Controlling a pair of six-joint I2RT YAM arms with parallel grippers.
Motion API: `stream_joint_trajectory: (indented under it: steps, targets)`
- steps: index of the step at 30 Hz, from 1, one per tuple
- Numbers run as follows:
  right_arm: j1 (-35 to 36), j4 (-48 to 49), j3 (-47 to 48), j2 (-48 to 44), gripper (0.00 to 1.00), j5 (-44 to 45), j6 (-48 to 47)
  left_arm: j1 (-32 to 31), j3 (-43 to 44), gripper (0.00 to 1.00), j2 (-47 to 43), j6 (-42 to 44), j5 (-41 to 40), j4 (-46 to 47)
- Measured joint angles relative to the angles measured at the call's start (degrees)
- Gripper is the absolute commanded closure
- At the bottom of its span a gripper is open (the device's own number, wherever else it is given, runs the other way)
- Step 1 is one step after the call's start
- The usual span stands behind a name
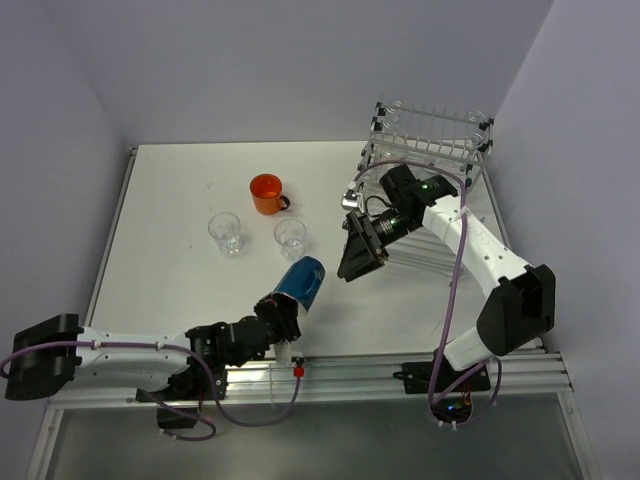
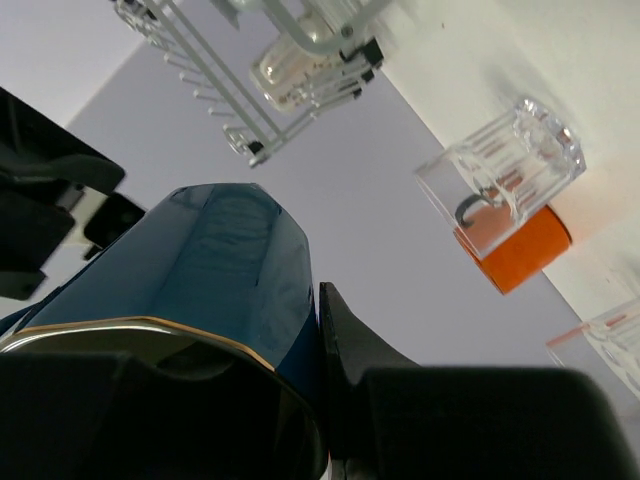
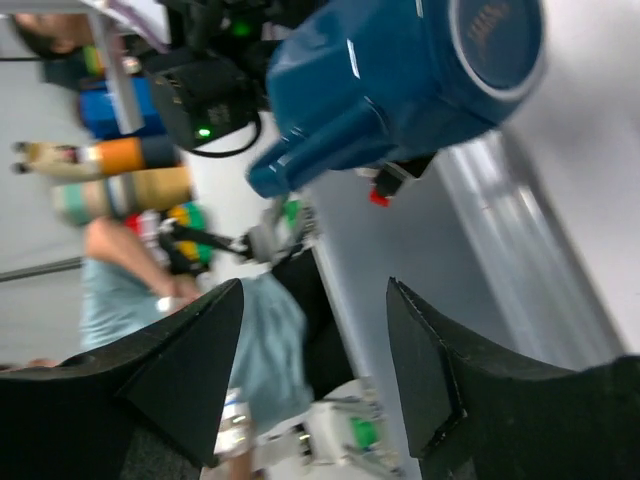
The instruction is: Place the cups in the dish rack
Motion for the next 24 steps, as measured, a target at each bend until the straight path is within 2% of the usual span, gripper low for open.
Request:
stream_joint_trajectory:
  steps: [5,7,12,17,22,24]
  targets:
    - [0.15,2.45,-6.56,0.48,0.31,-7.65,6.45,-3.39,0.31,1.0,1.66,0.0,-0.17,-1.22]
    - [0.7,6.29,-11.65,0.5,0.39,-10.95,12.41,-4.37,0.76,1.0,1.99,0.0,-0.15,-2.84]
    - [3.93,17.81,-22.18,0.5,0.4,-14.78,27.58,-6.21,1.64,1.0,2.4,0.0,-0.48,-5.35]
    - [4.76,26.16,-23.91,0.5,0.37,-16.48,37.2,-7.72,2.03,1.0,3.98,0.0,-1.86,-6.84]
    - [2.58,29.62,-25.07,0.5,0.3,-16.2,41.24,-8.92,2.64,1.0,5.66,0.0,-3.08,-9.09]
    - [1.95,29.83,-25.44,0.5,0.3,-15.74,41.59,-9.07,2.97,1.0,5.9,0.0,-3.48,-10.12]
